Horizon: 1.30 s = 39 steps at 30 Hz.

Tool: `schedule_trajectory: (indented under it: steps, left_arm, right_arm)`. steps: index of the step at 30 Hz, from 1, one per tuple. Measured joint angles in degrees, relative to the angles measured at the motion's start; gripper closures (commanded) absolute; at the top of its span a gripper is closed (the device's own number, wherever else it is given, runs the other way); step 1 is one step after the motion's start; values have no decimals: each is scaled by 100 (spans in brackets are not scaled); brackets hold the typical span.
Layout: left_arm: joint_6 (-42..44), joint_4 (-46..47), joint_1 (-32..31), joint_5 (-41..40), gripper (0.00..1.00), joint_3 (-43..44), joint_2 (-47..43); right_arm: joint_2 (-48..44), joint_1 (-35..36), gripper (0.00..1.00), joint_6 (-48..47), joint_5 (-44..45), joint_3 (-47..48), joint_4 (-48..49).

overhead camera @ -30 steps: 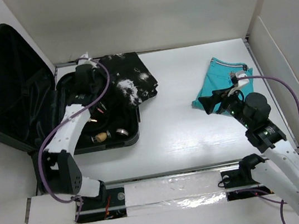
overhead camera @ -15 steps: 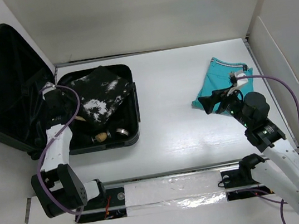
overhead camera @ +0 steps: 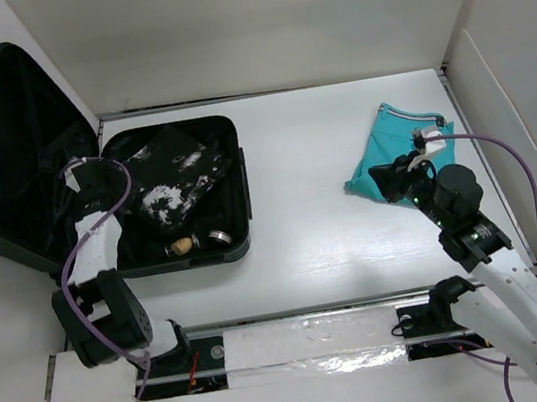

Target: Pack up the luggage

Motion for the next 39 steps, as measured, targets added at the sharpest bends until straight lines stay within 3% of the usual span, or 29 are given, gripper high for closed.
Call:
schedule_trajectory:
  steps: [4,6,7,8,10,11,13,14,17,21,23,24,25,26,28,32,39]
  left_arm:
    - [-48,42,-232,-31,32,-92,-935]
    - [-48,227,-520,-13,35,-173,-1580]
    - [-48,339,-684,2,37,-236,-1917]
    - [-46,424,-857,26,45,-295,-2227]
    - [-63,660,-1228,164,68,-415,-2734]
    - [-61,774,-1379,284,80,-468,-2914]
    - [-125,1045,-1569,581,94,-621,-3093]
    - [-210,1185,-1668,723,100,-728,-3134]
    - [-474,1635,-2225,841,100,-1038,-3008]
    - [-592,2175,-4553,271,100,-859,-1886]
    - [-494,2260,-5665,-22,95,-444,-1014]
    - [-422,2288,-6161,-350,84,-227,-627]
    - [-385,2312,-6516,-413,84,-52,-302]
    - [-337,2376,-6802,-511,72,81,-35]
    - [-269,2549,-7130,-555,67,146,280]
    - [-280,2791,-7267,-520,66,116,570]
    - [-273,3324,-7569,-739,65,-431,555]
  right_arm:
    - [201,0,91,59,258,0,13]
    - [389,0,79,90,437,0,26]
    - [507,0,73,118,525,-2,37]
    - [625,0,57,142,625,-9,55]
    - [901,0,40,214,855,-35,133]
    - [1029,0,26,249,986,-61,166]
    - [1294,0,15,354,1263,-90,168]
    - [1419,-13,2,407,1416,-92,175]
    - [1703,-210,0,629,1827,-164,269]
    - [2092,-1193,0,1005,2111,-363,525]
    - [2306,-1893,0,1211,2162,-417,546]
    - [2389,-2282,0,1309,2114,-455,584]
    - [2433,-2533,0,1397,2098,-483,601]
    - [2500,-2907,0,1480,2035,-525,656]
    - [2616,-3547,0,1655,1899,-579,754]
    - [2999,-4376,0,1891,1447,-599,1008]
    - [4487,-4957,2,2232,-238,-450,1714]
